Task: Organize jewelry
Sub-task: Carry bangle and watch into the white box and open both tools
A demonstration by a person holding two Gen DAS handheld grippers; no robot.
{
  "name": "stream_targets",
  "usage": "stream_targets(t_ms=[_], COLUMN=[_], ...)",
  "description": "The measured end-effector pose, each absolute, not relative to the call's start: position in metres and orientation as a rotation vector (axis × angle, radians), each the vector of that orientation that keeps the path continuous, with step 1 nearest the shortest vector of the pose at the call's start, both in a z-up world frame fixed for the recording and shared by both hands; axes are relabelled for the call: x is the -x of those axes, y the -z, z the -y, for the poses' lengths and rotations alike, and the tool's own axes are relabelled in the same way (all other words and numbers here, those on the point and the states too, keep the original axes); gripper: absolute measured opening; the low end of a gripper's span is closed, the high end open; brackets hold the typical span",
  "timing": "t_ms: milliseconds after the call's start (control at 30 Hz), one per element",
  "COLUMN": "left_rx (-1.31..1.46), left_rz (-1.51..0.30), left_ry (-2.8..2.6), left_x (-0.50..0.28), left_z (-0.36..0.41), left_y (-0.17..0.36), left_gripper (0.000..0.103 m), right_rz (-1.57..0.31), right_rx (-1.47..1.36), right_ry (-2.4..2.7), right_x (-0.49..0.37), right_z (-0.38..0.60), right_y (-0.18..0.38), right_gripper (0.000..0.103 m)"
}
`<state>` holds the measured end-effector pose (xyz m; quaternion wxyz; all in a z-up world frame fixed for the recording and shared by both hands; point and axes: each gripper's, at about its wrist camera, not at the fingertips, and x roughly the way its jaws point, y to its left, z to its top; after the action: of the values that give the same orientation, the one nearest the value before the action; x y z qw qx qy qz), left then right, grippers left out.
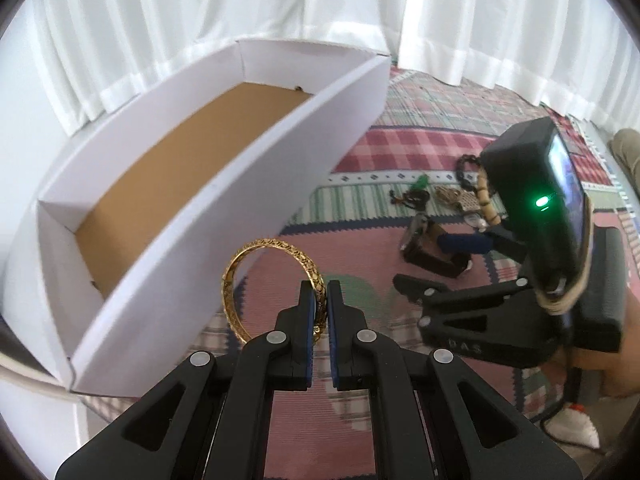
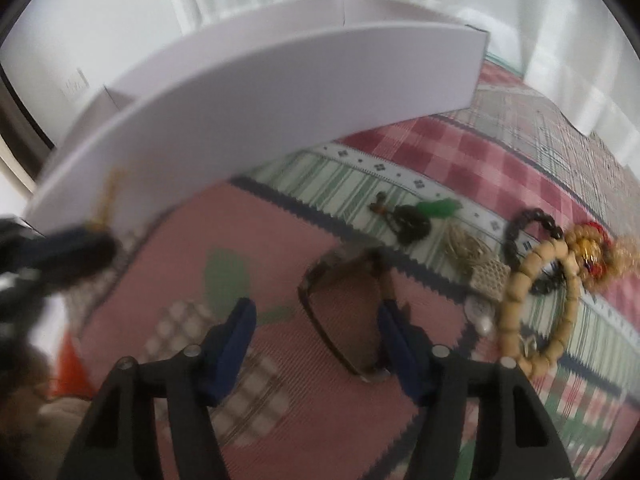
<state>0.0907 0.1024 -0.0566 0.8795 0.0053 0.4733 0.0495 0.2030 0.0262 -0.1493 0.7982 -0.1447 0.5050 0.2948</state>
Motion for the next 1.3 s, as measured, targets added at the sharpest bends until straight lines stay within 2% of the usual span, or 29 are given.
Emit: stream_targets(t_ms=[33,100,133,200,367,567,733,833,1133,1200,1267,1300], left_rx=[-0.014,-0.011,-0.008,0.002,0.142,0.218,0.230,0.252,0.380,0.376,0.369,0.370], left_rz=[-0.983,-0.980,-0.980,-0.978,-0.975,-0.872,-0.873,-0.923,-1.074,-1.082,-1.086,-1.088], left_ry=[-0.111,-0.118,-0.120,-0.118,-0.035,-0.111,-0.293,-0.349,-0.358,-0.371,-0.385,-0.386], left_x=[-0.090,-0.089,-0.088,-0.084,-0.076,-0.069,-0.097,-0.115,-0.152,-0.154,-0.155,-0.156], left_z=[-0.105,-0.108,-0.110,-0.115,-0.140,-0.197,-0.252,-0.277,-0.315,-0.318,-0.321,-0.323], left_y=[0.056,0.055,0.054,0.052,0.022,-0.034,-0.028,-0.004,0.056,0.061,0.063,0.063], left_gripper=[0.004,0.004,0.004,0.004,0.004,0.004,0.004,0.004,0.006,0.006,0.012,0.024], right_rz=[-1.088,-1.095,-1.099,-1.104,-1.091,-1.008,-0.937,-0.952,-1.152,-1.161,-1.162,-1.160], right_rx=[0.321,0.317,0.307,0.272,0.120,0.012,0.013,0.068,0.238,0.249,0.248,0.241], right_ry=[-0.625,-0.616,-0.614,-0.613,-0.670,-0.805,-0.918,-0.938,-0.882,-0.875,-0.861,-0.861], right_x=[-0.203,-0.204,-0.206,-0.206,-0.209,-0.218,-0.246,-0.266,-0.308,-0.310,-0.311,-0.311], right_z=[-0.028,-0.028,-0.028,-0.022,-0.009,-0.027,-0.092,-0.139,-0.235,-0.242,-0.245,-0.245], right_y=[0.151,0.153,0.152,0.146,0.096,0.019,-0.023,-0.016,0.077,0.085,0.089,0.090], right_gripper=[0.052,0.023,0.020,0.006,0.006,0.006,0.006,0.006,0.006,0.011,0.016,0.026])
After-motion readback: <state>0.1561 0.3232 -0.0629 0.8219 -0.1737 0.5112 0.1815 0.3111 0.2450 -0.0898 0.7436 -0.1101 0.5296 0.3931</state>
